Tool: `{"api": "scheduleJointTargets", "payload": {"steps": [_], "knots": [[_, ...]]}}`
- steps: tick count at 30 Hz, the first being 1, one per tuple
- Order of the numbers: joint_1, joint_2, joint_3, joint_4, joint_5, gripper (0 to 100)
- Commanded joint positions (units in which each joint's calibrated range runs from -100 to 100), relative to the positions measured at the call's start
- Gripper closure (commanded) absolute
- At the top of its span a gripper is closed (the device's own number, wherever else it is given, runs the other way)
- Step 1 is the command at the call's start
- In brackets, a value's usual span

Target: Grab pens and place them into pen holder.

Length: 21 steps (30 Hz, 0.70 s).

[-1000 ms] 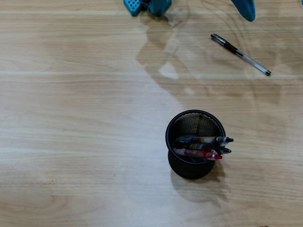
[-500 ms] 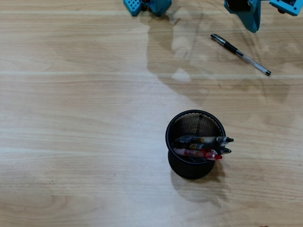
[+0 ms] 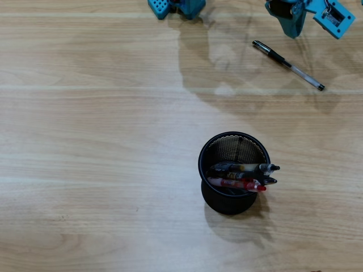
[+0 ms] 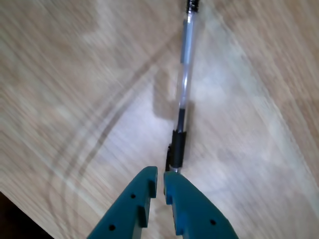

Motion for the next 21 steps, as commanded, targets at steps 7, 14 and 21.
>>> {"api": "scheduleJointTargets", "payload": {"steps": [7,14,21], "knots": [[0.4,3.7,-5.0,0.0,-0.3,96],[1.3,5.5,-5.1,-0.3,-0.3,75],[3.4,9.0,-5.0,-6.9,-0.3,72]]}}
